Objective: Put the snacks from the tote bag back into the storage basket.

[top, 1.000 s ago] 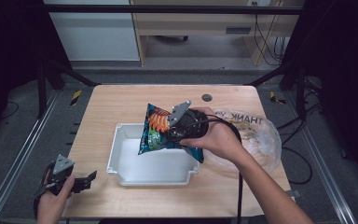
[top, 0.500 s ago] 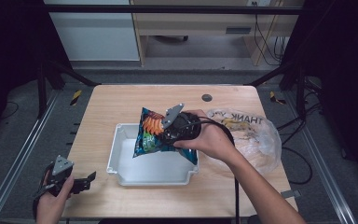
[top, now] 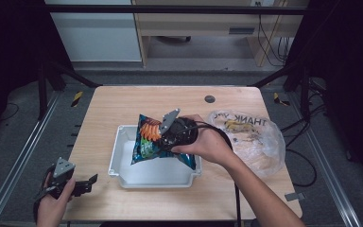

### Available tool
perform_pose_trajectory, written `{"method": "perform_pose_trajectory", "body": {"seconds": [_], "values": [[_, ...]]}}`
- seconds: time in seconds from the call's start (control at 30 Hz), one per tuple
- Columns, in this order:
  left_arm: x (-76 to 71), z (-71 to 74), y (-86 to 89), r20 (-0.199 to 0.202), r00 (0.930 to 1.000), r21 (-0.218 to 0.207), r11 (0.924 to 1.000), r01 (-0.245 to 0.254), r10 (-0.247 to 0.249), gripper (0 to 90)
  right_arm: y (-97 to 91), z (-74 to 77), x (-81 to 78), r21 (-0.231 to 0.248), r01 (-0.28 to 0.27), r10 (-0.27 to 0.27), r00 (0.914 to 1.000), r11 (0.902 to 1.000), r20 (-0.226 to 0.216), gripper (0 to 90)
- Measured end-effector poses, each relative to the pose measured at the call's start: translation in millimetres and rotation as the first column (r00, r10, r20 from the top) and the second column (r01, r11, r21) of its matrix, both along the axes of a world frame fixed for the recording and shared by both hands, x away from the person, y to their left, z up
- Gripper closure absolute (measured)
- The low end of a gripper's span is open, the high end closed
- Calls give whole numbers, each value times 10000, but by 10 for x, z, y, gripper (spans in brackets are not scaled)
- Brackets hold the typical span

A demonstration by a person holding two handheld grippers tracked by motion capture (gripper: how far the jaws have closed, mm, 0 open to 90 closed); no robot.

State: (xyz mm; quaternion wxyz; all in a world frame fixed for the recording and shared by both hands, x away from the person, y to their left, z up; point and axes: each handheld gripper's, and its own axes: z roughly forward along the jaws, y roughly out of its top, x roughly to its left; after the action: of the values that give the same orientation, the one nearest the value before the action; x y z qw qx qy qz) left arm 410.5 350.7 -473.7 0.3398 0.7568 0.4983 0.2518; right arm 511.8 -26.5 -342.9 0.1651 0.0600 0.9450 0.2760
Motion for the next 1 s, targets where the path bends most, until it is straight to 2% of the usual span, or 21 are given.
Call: {"method": "perform_pose_trajectory", "body": {"seconds": [0.4,1.0], "values": [[-1,0,-5,10,10000,-28,10000,1,-1,31,82,-117,-22,-129,-316,314,9993,9994,-180,389],[0,2,-3,-6,10000,11,10000,29,-29,31,164,-251,-8,-283,-434,423,9984,9987,-383,390]]}}
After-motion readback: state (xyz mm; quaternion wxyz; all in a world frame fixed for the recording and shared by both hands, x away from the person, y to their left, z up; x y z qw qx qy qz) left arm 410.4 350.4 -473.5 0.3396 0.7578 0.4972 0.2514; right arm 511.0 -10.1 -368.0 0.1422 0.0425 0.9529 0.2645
